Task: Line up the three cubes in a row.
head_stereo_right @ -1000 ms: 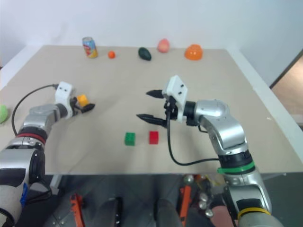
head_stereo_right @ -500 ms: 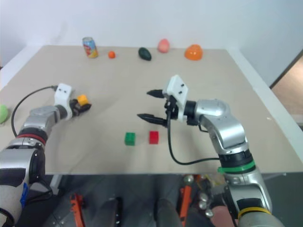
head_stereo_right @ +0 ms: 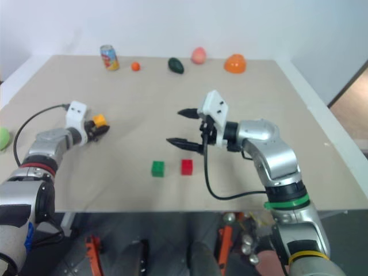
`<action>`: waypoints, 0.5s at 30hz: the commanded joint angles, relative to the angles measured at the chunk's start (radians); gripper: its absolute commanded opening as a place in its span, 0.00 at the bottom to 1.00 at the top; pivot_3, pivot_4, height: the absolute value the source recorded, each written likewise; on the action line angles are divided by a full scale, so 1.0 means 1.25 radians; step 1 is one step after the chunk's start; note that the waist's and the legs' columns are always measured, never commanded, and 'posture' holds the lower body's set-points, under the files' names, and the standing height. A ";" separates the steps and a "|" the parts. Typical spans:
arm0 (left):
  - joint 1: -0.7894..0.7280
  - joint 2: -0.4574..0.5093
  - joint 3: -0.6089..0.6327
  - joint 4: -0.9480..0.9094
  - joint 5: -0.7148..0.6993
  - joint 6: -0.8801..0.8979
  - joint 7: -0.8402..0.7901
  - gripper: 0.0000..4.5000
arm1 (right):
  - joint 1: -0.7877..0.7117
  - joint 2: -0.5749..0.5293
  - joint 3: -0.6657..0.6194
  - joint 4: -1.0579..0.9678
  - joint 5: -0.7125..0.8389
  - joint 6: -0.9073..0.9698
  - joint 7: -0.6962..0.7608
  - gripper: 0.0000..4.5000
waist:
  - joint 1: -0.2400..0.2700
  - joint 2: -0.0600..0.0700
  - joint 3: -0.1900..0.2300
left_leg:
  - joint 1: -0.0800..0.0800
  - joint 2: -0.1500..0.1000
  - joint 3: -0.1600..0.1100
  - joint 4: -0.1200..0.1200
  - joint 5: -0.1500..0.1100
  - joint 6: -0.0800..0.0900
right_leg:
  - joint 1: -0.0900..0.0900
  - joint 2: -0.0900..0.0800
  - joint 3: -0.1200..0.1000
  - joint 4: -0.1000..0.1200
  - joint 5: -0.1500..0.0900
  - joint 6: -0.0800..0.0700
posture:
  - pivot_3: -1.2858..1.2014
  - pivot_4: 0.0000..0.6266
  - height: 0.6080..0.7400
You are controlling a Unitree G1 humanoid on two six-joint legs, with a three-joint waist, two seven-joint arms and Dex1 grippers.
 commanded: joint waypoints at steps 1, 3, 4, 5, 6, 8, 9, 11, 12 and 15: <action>-0.022 0.011 0.012 -0.012 -0.001 -0.015 -0.005 0.42 | -0.022 0.000 -0.012 -0.007 -0.002 -0.014 0.001 1.00 | 0.000 0.000 0.000 | 0.000 0.000 0.000 0.000 0.000 0.000 | 0.000 0.000 0.000 0.000 0.000 0.000 | 0.52 0.24 0.99; -0.026 0.012 0.011 -0.019 -0.003 -0.022 -0.015 0.42 | -0.022 0.000 -0.012 -0.005 -0.002 -0.015 0.002 1.00 | 0.000 0.000 0.000 | 0.000 0.000 0.000 0.000 0.000 0.000 | 0.000 0.000 0.000 0.000 0.000 0.000 | 0.52 0.24 0.99; -0.029 0.010 0.012 -0.031 -0.009 -0.032 -0.041 0.42 | -0.022 -0.001 -0.011 -0.005 -0.003 -0.016 0.003 1.00 | 0.000 0.000 0.000 | 0.000 0.000 0.000 0.000 0.000 0.000 | 0.000 0.000 0.000 0.000 0.000 0.000 | 0.52 0.24 0.99; -0.031 0.006 0.014 -0.046 -0.020 -0.042 -0.076 0.42 | -0.022 -0.002 -0.011 -0.005 -0.004 -0.017 0.004 1.00 | 0.000 0.000 0.000 | 0.000 0.000 0.000 0.000 0.000 0.000 | 0.000 0.000 0.000 0.000 0.000 0.000 | 0.52 0.24 0.99; -0.031 0.002 0.018 -0.067 -0.036 -0.048 -0.124 0.42 | -0.022 -0.003 -0.011 -0.005 -0.004 -0.018 0.006 1.00 | 0.000 0.000 0.000 | 0.000 0.000 0.000 0.000 0.000 0.000 | 0.000 0.000 0.000 0.000 0.000 0.000 | 0.52 0.24 0.99; -0.023 -0.005 0.027 -0.120 -0.079 -0.062 -0.248 0.42 | -0.021 -0.004 -0.011 -0.006 -0.004 -0.018 0.008 1.00 | 0.000 0.000 0.000 | 0.000 0.000 0.000 0.000 0.000 0.000 | 0.000 0.000 0.000 0.000 0.000 0.000 | 0.52 0.24 0.99; -0.013 -0.006 0.029 -0.157 -0.103 -0.054 -0.313 0.42 | -0.022 -0.005 -0.012 -0.005 -0.004 -0.019 0.008 1.00 | 0.001 0.000 0.000 | -0.001 0.000 0.000 0.000 0.000 0.000 | -0.001 0.000 0.000 0.000 0.000 0.000 | 0.52 0.24 0.99; 0.008 0.002 0.028 -0.223 -0.140 -0.036 -0.421 0.42 | -0.022 -0.006 -0.014 -0.004 -0.005 -0.019 0.008 1.00 | 0.000 0.000 0.000 | -0.001 0.000 0.000 0.000 0.000 -0.001 | -0.001 0.000 0.000 0.000 0.000 -0.001 | 0.52 0.24 0.99; 0.018 0.009 0.029 -0.254 -0.158 -0.018 -0.469 0.42 | -0.022 -0.007 -0.015 -0.004 -0.005 -0.019 0.009 1.00 | 0.000 0.000 0.000 | -0.001 0.000 0.000 0.000 0.000 -0.001 | -0.001 0.000 0.000 0.000 0.000 -0.001 | 0.52 0.24 0.99; 0.033 0.033 0.026 -0.331 -0.200 0.077 -0.563 0.42 | -0.019 -0.012 -0.018 -0.008 -0.004 -0.017 0.008 1.00 | -0.004 0.000 0.000 | -0.001 0.000 0.000 0.000 0.000 -0.001 | -0.001 0.000 0.000 0.000 0.000 -0.001 | 0.52 0.24 0.99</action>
